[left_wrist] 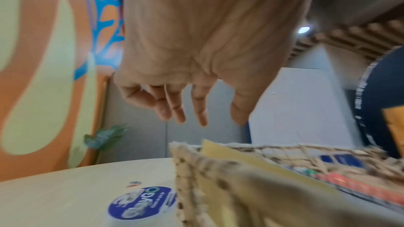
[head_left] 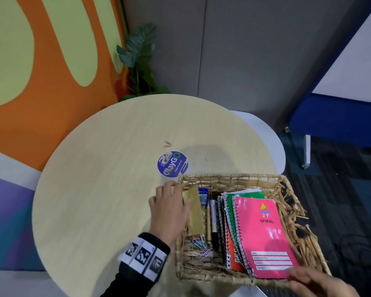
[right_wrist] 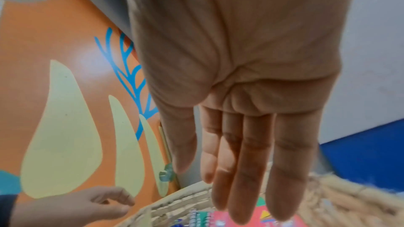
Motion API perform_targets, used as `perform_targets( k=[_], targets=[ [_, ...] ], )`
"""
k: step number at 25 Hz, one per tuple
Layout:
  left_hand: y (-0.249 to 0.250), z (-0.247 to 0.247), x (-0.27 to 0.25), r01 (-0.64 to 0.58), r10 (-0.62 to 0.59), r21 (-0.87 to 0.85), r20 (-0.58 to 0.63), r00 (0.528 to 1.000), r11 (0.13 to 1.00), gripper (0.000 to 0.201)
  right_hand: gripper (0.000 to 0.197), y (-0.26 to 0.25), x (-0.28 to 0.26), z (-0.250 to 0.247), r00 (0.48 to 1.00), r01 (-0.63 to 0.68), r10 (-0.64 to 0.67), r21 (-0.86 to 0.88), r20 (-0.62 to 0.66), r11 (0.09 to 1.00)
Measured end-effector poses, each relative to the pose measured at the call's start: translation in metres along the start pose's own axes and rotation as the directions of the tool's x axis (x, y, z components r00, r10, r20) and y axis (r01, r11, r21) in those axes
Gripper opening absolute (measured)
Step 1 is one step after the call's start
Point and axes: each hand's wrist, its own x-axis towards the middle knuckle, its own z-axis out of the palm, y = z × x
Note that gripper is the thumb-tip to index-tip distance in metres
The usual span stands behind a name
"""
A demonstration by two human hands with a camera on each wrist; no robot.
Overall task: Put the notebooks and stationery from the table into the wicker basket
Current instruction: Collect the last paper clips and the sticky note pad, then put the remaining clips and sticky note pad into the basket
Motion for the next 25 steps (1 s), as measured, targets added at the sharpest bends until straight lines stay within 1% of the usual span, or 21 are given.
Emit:
perform_targets(
  k=[1,2,3,4,5,6,7,8,10,11,12,15,17,20,23,25],
  targets=[
    [-0.010,-0.007,0.013,0.032,-0.034,-0.053,-0.038,0.999,0.998,0.037,0.075,-0.033,0.017,-0.006,0.989,-0.117,0.134,0.229,-0.059,0.966],
    [-0.022,-0.013,0.029,0.055,-0.061,-0.078,-0.069,0.996,0.995,0.034,0.074,-0.059,0.036,-0.015,0.998,-0.007,0.017,0.151,-0.067,0.989],
    [-0.034,-0.017,0.049,0.072,-0.080,-0.086,-0.092,0.993,0.994,0.031,0.072,-0.091,0.061,-0.027,0.999,0.036,-0.036,0.146,-0.008,0.989],
    [-0.048,-0.018,0.073,0.087,-0.095,-0.083,-0.100,0.990,0.993,0.028,0.069,-0.108,0.077,-0.036,0.999,0.051,-0.051,0.170,-0.007,0.984],
    [-0.060,-0.017,0.096,0.109,-0.116,-0.084,-0.084,0.990,0.991,0.026,0.066,-0.135,0.090,-0.052,0.999,0.022,-0.029,0.175,0.034,0.984],
    [-0.071,-0.014,0.123,0.130,-0.135,-0.086,-0.057,0.989,0.988,0.025,0.065,-0.158,0.107,-0.066,0.997,0.058,-0.067,0.198,0.042,0.979],
    [-0.082,-0.009,0.150,0.147,-0.149,-0.089,-0.020,0.989,0.985,0.024,0.064,-0.175,0.129,-0.078,0.994,0.103,-0.107,0.155,0.021,0.983],
    [-0.089,-0.003,0.173,0.159,-0.158,-0.091,0.020,0.987,0.983,0.024,0.059,-0.196,0.151,-0.089,0.986,0.161,-0.158,0.093,-0.045,0.982],
    [-0.101,0.012,0.217,0.164,-0.157,-0.080,0.092,0.983,0.983,0.025,0.032,-0.231,0.206,-0.105,0.960,0.258,-0.257,0.003,-0.108,0.966],
    [-0.105,0.021,0.236,0.161,-0.151,-0.071,0.125,0.981,0.984,0.025,0.024,-0.242,0.237,-0.108,0.944,0.299,-0.302,-0.042,-0.134,0.953],
    [-0.109,0.029,0.252,0.156,-0.144,-0.066,0.153,0.978,0.986,0.025,0.021,-0.254,0.269,-0.109,0.936,0.307,-0.316,-0.080,-0.155,0.948],
    [-0.115,0.049,0.282,0.122,-0.111,-0.056,0.172,0.979,0.991,0.024,0.020,-0.278,0.352,-0.098,0.931,0.307,-0.326,-0.131,-0.162,0.943],
    [-0.120,0.059,0.297,0.097,-0.086,-0.058,0.164,0.983,0.994,0.025,0.022,-0.291,0.400,-0.088,0.945,0.289,-0.308,-0.161,-0.106,0.944],
    [-0.125,0.068,0.310,0.062,-0.057,-0.028,0.167,0.984,0.998,0.019,0.023,-0.311,0.456,-0.076,0.967,0.245,-0.256,-0.218,-0.020,0.945],
    [-0.125,0.071,0.312,0.034,-0.039,0.032,0.177,0.983,0.999,0.015,0.020,-0.325,0.506,-0.056,0.978,0.204,-0.206,-0.224,0.016,0.953],
    [-0.125,0.066,0.306,0.039,-0.042,0.018,0.204,0.978,0.999,0.017,0.017,-0.334,0.529,-0.039,0.982,0.191,-0.187,-0.225,0.039,0.956]
  ],
)
